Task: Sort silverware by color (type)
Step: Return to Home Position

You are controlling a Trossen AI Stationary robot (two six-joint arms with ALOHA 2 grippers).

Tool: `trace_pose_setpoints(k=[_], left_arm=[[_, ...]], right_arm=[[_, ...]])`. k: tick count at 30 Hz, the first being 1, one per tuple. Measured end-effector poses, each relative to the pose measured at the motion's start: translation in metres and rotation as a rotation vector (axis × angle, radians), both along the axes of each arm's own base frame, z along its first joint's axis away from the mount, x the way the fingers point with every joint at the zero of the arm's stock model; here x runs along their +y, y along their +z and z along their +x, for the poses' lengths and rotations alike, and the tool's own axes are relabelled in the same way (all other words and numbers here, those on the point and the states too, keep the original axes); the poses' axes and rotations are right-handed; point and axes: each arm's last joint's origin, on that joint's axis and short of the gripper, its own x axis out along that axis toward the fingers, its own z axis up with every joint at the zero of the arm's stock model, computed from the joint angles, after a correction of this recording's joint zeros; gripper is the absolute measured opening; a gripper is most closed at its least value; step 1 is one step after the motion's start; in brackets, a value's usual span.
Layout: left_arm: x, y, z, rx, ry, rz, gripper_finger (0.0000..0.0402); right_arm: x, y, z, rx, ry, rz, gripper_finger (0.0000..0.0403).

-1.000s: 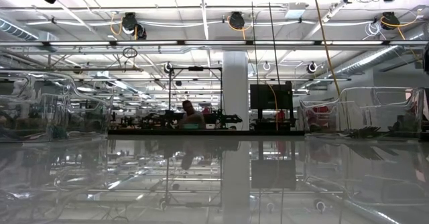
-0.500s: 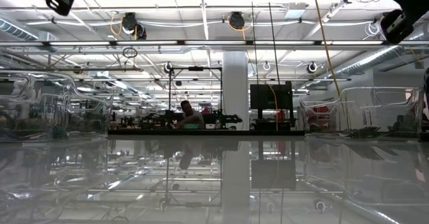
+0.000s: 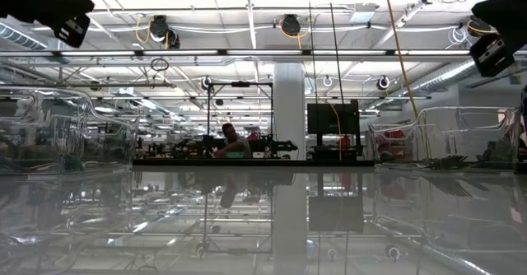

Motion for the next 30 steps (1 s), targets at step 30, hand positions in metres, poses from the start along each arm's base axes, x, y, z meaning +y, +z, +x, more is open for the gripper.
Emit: trace_pose_setpoints(k=[30], left_arm=[[0.02, -0.064, 0.013, -0.219, -0.006, 0.029, 0.0]], right_arm=[[-0.015, -0.003, 0.015, -0.03, -0.084, 0.05, 0.0]])
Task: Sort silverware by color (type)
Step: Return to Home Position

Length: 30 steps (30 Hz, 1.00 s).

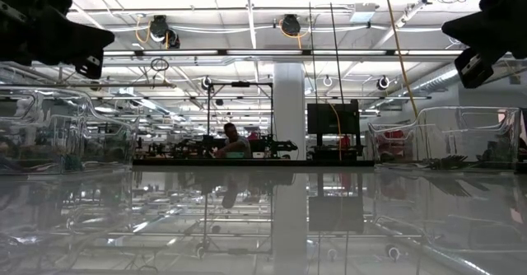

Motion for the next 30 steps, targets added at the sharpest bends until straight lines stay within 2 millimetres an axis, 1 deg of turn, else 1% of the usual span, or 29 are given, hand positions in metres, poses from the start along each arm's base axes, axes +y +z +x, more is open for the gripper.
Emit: trace_pose_setpoints(k=[6, 11, 18, 25, 30], left_arm=[[0.008, 0.0, 0.001, 0.0, 0.04, 0.011, 0.0], [0.014, -0.003, 0.001, 0.033, 0.1, -0.017, 0.0], [0.019, -0.004, 0.001, 0.042, 0.149, -0.049, 0.0], [0.02, -0.004, 0.001, 0.048, 0.164, 0.001, 0.0001], [0.02, -0.005, 0.001, 0.049, 0.166, 0.036, 0.0001]], right_arm=[[-0.004, -0.001, 0.004, 0.007, 0.016, -0.014, 0.0], [-0.009, -0.002, 0.006, 0.014, 0.0, -0.06, 0.0], [-0.014, -0.003, 0.01, 0.021, 0.045, -0.113, 0.0], [-0.022, -0.005, 0.013, 0.04, 0.061, -0.168, 0.0], [-0.029, -0.006, 0.014, 0.051, 0.063, -0.175, 0.0]])
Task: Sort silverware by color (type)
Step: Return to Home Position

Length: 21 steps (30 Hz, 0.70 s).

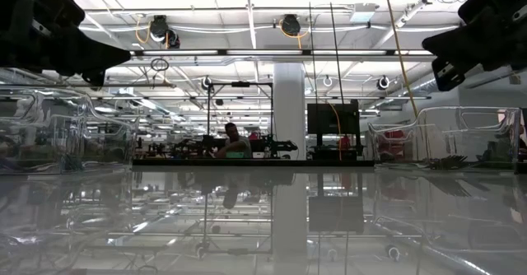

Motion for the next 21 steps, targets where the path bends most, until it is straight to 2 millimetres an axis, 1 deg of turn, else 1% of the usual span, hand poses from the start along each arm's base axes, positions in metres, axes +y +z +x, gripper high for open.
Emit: trace_pose_setpoints(k=[2, 4, 6, 11, 17, 21], left_arm=[[0.0003, 0.0001, 0.0, -0.005, 0.004, -0.052, 0.0001], [0.0001, 0.0001, 0.0, -0.004, -0.014, -0.059, 0.0001], [-0.0002, 0.0, 0.0, -0.002, -0.037, -0.041, 0.0001], [0.0024, 0.0, -0.0002, -0.001, -0.015, 0.001, 0.0001], [0.0037, 0.0002, -0.0003, -0.003, -0.008, 0.008, 0.0001], [0.0014, 0.0004, -0.0001, -0.005, -0.034, -0.008, 0.0001]], right_arm=[[-0.002, -0.0007, 0.0004, 0.007, 0.0, -0.004, 0.0], [-0.0039, -0.001, 0.0007, 0.01, -0.002, -0.003, 0.0], [-0.0055, -0.0014, 0.0009, 0.014, 0.002, -0.004, 0.0], [-0.0072, -0.0016, 0.0011, 0.016, 0.029, -0.009, 0.0], [-0.0079, -0.0014, 0.0012, 0.006, 0.015, -0.12, 0.0], [-0.0079, -0.001, 0.0012, 0.001, 0.014, -0.132, 0.0004]])
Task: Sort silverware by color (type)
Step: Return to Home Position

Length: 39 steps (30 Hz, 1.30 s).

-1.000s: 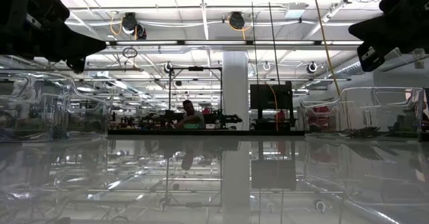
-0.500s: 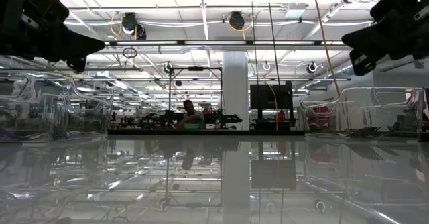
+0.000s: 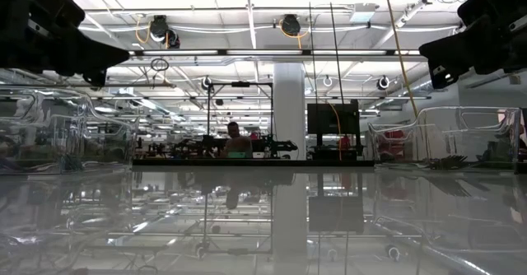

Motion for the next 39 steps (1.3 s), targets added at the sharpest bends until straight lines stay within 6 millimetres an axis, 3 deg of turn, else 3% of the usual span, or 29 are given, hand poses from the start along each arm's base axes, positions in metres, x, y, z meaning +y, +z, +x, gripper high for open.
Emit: trace_pose_setpoints(k=[23, 31, 39], left_arm=[[-0.0071, -0.0002, 0.0003, 0.001, -0.062, -0.025, 0.0], [-0.0071, -0.0002, 0.0003, 0.002, -0.062, -0.037, 0.0], [-0.0071, -0.0002, 0.0003, 0.002, -0.062, -0.037, 0.0001]], right_arm=[[0.0044, 0.0002, 0.0, 0.001, 0.06, -0.016, 0.0], [-0.0005, 0.0057, -0.0038, -0.069, -0.058, -0.046, 0.0], [0.0005, 0.0046, -0.0036, -0.059, -0.005, -0.051, 0.0]])
